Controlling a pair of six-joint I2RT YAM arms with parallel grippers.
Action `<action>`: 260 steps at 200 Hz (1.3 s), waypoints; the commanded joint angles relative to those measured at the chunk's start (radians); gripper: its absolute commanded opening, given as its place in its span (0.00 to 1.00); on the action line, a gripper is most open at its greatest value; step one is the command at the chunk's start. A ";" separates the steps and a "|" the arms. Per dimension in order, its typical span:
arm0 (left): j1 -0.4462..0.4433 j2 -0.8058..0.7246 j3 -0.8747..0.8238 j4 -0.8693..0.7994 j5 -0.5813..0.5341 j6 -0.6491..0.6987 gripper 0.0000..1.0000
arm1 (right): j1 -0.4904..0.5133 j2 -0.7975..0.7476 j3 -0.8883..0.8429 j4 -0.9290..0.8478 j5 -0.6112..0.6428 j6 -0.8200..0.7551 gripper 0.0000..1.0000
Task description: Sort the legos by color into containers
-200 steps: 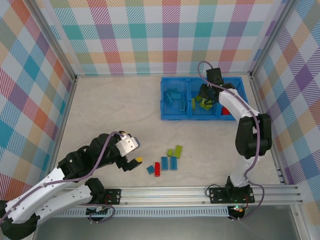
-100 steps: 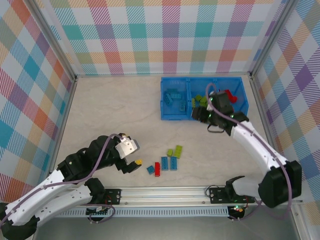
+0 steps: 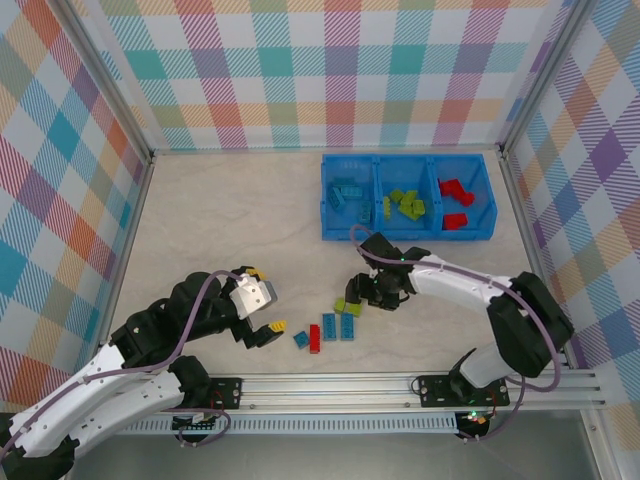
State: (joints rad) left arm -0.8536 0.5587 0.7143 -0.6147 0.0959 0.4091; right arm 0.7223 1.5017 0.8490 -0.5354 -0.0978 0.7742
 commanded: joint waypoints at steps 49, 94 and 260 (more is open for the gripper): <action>0.010 0.005 -0.018 0.006 0.001 -0.001 1.00 | 0.038 0.158 0.062 0.069 0.032 0.011 0.61; 0.011 0.009 -0.019 -0.002 0.016 0.006 1.00 | 0.043 0.162 0.063 0.015 0.120 0.011 0.40; 0.012 0.032 -0.029 -0.005 -0.081 0.000 1.00 | -0.470 0.293 0.593 0.109 0.315 -0.355 0.44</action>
State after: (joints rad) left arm -0.8520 0.6064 0.6941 -0.6262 0.0547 0.4126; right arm 0.2596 1.6852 1.3281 -0.4038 0.2298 0.4908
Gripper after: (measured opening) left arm 0.998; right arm 0.388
